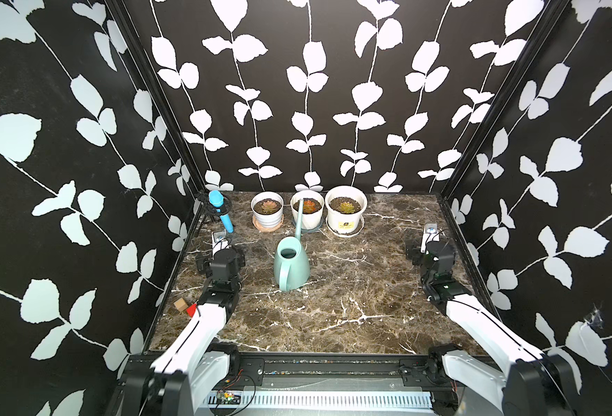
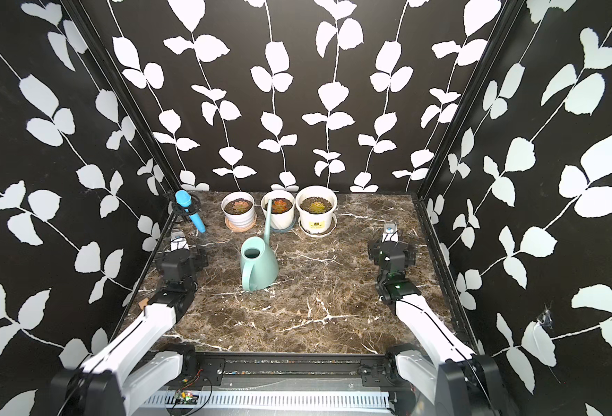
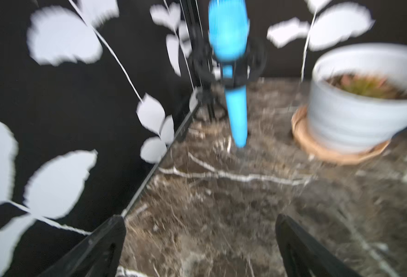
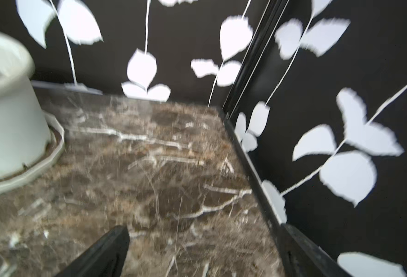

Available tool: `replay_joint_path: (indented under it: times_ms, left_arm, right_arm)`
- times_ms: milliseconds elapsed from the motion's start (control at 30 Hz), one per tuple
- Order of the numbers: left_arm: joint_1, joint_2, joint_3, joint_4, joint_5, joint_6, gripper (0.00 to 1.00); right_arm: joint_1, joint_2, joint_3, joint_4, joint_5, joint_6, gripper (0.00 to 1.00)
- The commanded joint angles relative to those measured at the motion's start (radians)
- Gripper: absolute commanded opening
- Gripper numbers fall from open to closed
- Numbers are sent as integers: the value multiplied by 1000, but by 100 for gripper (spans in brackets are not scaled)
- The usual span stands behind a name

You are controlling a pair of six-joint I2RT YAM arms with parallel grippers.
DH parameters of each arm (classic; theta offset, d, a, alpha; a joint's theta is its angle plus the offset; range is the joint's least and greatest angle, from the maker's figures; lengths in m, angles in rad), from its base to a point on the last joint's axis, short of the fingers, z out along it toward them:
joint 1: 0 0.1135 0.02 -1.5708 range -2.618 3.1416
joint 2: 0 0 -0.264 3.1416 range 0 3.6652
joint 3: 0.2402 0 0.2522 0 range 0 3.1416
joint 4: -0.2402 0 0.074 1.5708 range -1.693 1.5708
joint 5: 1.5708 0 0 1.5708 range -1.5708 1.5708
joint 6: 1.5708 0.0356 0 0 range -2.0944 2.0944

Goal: Water the succulent around the soil edge
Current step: Reset both arms

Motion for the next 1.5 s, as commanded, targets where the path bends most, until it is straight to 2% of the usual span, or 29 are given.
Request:
replay_joint_path:
  times_ms: [0, 133, 267, 467, 600, 700, 767, 833, 900, 1467]
  left_arm:
    - [3, 93, -16, 183, 54, -3, 99]
    - [4, 207, -71, 321, 104, 30, 99]
    - [5, 272, -50, 386, 122, 46, 99]
    - [5, 436, -18, 542, 125, 76, 99]
    - [13, 466, 8, 522, 224, 102, 99]
    - [16, 536, -30, 683, 226, 117, 99]
    - [20, 504, -19, 595, 240, 96, 99]
    - [21, 524, -22, 644, 237, 104, 99]
    - [23, 510, -17, 603, 244, 97, 99]
    - [22, 510, -24, 620, 243, 97, 99]
  right_arm:
    - [-20, 30, -104, 209, 57, 75, 100]
    - [-50, 91, -186, 350, 64, 87, 100]
    - [-66, 204, -205, 514, 68, 56, 99]
    - [-75, 371, -142, 595, -3, 41, 99]
    - [-75, 428, -111, 585, -71, 17, 100]
    - [-74, 487, -128, 695, -88, -4, 100]
    - [-77, 458, -114, 605, -96, 15, 100]
    - [-77, 477, -109, 634, -93, 7, 100]
    - [-93, 466, -95, 580, -102, 30, 100]
    - [-99, 463, -95, 586, -99, 36, 100]
